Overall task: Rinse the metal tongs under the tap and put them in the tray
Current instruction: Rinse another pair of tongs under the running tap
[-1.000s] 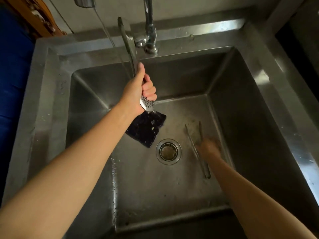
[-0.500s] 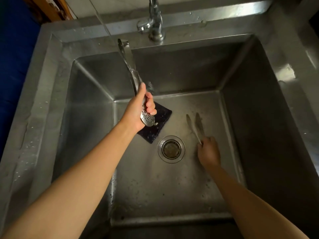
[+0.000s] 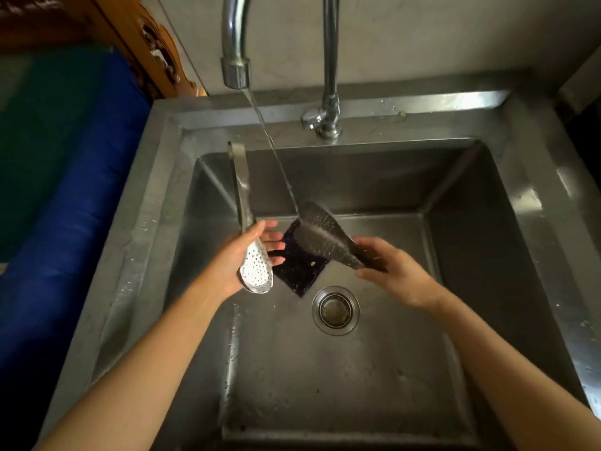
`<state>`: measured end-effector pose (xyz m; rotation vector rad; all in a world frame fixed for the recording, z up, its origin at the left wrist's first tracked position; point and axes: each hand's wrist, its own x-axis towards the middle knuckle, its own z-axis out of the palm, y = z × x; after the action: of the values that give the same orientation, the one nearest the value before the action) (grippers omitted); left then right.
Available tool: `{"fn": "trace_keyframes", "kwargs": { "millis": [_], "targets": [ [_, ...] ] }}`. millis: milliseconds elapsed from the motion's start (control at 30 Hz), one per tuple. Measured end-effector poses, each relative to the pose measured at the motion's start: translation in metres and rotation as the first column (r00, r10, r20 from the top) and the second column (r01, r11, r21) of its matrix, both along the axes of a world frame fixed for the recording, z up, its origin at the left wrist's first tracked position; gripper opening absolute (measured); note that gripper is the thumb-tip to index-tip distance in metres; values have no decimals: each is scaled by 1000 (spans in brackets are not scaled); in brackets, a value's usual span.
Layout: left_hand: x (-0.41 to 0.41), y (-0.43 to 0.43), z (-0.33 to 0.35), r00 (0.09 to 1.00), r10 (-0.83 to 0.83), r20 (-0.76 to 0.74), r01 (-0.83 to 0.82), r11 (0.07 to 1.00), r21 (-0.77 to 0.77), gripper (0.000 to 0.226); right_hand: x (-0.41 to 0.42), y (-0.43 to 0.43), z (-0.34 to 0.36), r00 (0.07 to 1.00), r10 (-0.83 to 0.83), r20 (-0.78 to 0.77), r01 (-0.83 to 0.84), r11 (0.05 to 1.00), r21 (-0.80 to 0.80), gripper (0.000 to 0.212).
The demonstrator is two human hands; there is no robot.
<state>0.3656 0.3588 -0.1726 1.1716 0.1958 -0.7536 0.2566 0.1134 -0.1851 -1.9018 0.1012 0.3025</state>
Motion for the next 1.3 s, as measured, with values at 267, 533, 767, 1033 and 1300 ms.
{"fn": "trace_keyframes", "kwargs": {
  "millis": [267,533,767,1033,1300],
  "targets": [
    [11,19,14,906,-410,103,379,895,235,37,73,39,51,763,638,-106,-538,535,-651,21],
    [10,22,21,817,-568,98,467,753,464,38,112,71,87,740,668,-81,-457,410,-790,43],
    [-3,26,13,912,-405,57,387,900,200,26,123,63,87,854,495,158,-109,467,-877,87],
    [-2,5,30,799,-595,82,596,803,25,34,114,86,71,989,-61,-133,137,695,706,26],
    [35,1,83,892,-276,357,84,879,470,34,135,91,95,987,-113,111,44,869,494,7]
  ]
}}
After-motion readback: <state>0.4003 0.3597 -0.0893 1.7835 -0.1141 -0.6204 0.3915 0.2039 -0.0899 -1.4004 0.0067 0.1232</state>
